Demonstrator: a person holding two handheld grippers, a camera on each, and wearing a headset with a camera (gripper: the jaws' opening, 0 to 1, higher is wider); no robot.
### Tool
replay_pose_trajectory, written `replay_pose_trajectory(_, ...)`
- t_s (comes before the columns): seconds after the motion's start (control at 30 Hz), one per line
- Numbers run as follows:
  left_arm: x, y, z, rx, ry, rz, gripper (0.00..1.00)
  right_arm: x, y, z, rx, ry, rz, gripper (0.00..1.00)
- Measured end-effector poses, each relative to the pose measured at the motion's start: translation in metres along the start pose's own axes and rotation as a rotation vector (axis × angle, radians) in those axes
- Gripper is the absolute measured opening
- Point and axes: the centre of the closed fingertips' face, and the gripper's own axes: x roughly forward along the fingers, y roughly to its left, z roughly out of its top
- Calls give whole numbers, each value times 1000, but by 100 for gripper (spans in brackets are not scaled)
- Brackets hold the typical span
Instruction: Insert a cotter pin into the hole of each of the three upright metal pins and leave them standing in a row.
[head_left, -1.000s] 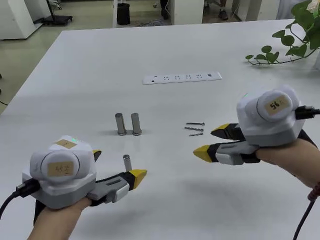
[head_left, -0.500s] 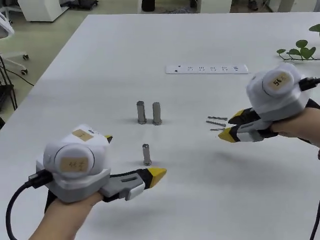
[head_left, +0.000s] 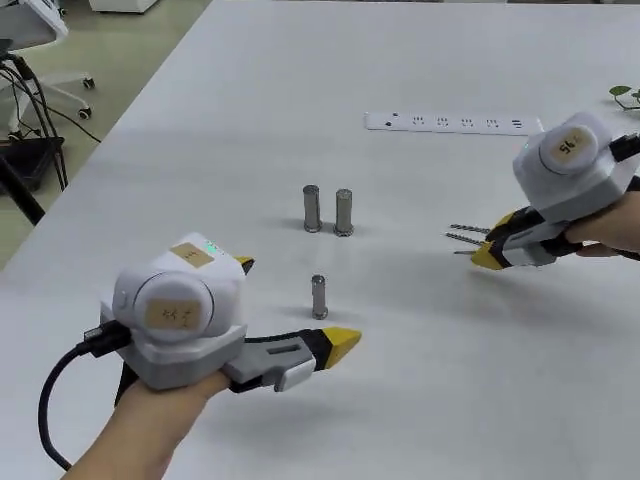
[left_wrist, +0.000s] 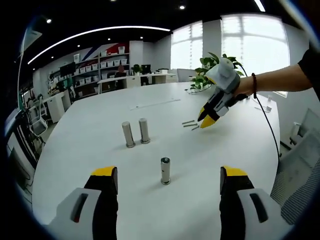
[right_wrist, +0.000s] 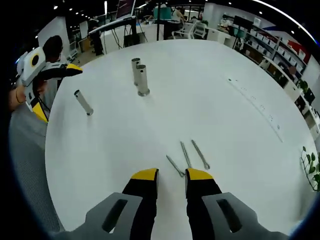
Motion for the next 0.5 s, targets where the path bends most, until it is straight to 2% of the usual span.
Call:
replay_pose_trajectory(0.2, 0, 1, -3, 2, 10, 0, 81, 12, -11, -3, 17, 12, 21, 12)
replay_pose_trajectory(0.33, 0, 0, -4, 3, 14, -2, 80, 17, -10, -7, 34, 23, 38, 11)
replay_pose_trajectory(0.5, 0, 2, -5, -6, 17, 2, 79, 14, -7, -5, 62, 33, 42, 7)
